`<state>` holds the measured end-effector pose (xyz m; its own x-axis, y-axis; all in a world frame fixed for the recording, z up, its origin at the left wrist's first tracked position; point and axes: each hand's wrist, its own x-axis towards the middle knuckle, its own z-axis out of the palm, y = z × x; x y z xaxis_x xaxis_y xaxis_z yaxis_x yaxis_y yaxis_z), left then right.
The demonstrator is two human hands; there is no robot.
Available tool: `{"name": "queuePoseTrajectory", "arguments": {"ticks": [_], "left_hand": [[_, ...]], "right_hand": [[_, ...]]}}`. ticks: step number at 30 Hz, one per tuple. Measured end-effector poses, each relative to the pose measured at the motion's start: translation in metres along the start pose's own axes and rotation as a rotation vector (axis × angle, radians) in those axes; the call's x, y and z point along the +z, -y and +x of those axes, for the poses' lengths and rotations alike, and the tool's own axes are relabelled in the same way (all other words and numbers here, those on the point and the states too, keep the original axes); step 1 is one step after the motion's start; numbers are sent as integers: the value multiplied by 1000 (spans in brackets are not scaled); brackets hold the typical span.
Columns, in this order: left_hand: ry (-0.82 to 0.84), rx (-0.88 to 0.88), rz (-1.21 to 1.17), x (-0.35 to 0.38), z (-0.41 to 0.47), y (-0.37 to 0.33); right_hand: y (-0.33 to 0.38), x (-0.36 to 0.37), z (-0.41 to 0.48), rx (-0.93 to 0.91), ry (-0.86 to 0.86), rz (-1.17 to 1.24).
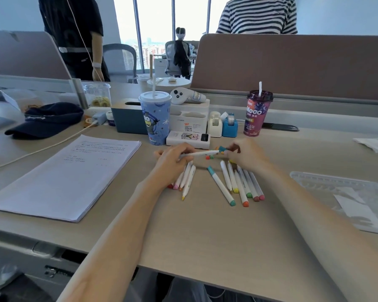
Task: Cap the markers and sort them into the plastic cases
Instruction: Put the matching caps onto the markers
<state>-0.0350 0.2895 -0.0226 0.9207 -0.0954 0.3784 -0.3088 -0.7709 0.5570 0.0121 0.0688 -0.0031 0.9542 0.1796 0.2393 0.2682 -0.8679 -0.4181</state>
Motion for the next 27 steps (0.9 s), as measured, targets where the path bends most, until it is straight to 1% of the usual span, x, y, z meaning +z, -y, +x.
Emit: {"name": "queuePoseTrajectory", "arguments": {"ticks": [2, 4, 9, 15, 19, 23, 27], "left_hand": [[-32, -1, -15, 0, 0, -3], [-44, -3, -29, 0, -1, -6], [-27, -4, -77, -1, -2, -9], [6, 48, -97, 1, -2, -10], [55, 110, -189, -2, -5, -18], [21, 203, -193, -2, -5, -23], [-22, 317, -144, 0, -2, -23]], "right_hand": [[2, -12, -17, -82, -67, 122], [3, -20, -35, -141, -101, 180], [2, -27, -55, -192, -220, 289], [4, -22, -57, -198, -182, 268], [7, -24, -58, -244, -187, 284], [7, -25, -62, -228, -226, 337], [8, -18, -66, -195, -236, 383]]}}
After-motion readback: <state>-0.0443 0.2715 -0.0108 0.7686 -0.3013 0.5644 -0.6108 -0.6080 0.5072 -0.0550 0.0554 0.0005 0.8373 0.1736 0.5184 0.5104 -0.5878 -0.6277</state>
